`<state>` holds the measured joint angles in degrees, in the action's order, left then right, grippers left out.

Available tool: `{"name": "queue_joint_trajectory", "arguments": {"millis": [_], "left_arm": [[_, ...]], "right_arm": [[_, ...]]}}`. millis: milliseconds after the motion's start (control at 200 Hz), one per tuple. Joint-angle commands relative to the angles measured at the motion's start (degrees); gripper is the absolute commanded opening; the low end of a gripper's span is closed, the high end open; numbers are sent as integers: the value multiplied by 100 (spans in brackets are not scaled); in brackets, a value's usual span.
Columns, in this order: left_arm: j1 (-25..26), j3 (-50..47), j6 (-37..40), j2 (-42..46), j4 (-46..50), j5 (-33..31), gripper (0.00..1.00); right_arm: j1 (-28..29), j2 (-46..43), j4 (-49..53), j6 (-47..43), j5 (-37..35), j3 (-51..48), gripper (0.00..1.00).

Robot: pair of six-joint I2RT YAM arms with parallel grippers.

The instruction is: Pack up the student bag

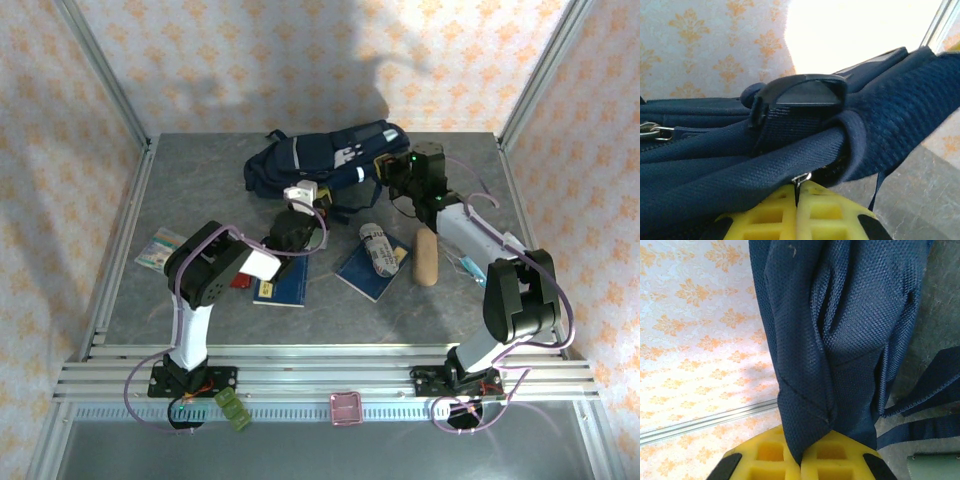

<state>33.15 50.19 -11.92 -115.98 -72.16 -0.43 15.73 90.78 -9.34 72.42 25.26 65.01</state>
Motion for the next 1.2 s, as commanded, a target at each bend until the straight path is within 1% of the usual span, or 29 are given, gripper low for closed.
{"name": "queue_joint_trajectory", "arguments": {"millis": [0,175,195,315,390,501,611,746,791,876,931,966,1061,1101,1196], "left_arm": [[-109,-15,-64,113,190,122,0],[-309,-445,-192,629,811,203,0],[-338,-526,-214,857,879,221,0],[-574,-1046,-390,1380,1155,280,0],[-717,-1220,-430,1707,1572,280,0],[-859,-1358,-410,2157,2302,157,0],[-965,-1557,-385,2482,2676,44,0],[-1064,-1610,-355,2660,3167,-177,0],[-1065,-1593,-354,2691,3252,-84,0],[-1041,-1540,-390,2718,3284,399,0],[-966,-1561,-451,2709,3146,633,22],[-889,-1565,-451,2693,3055,770,29],[-645,-1504,-399,2595,2908,964,36],[-584,-1506,-403,2558,2788,1083,36],[-513,-1673,-580,2495,2202,1338,41]], "right_arm": [[50,-309,-492,-14,24,69,0],[14,-198,-476,-121,-47,57,0],[5,-185,-472,-150,-61,42,0],[-77,-77,-461,-234,-101,-80,0],[-150,-24,-462,-328,-123,-176,0],[-318,8,-474,-435,-164,-406,0],[-552,27,-474,-594,-257,-651,0],[-823,202,-486,-776,-213,-815,0],[-891,310,-535,-761,-48,-821,0],[-895,447,-736,-655,226,-838,0],[-879,446,-846,-568,331,-865,0],[-875,418,-917,-503,399,-876,0],[-837,283,-926,-450,524,-771,0],[-819,212,-904,-411,572,-686,0],[-752,34,-887,-309,706,-483,0]]}}
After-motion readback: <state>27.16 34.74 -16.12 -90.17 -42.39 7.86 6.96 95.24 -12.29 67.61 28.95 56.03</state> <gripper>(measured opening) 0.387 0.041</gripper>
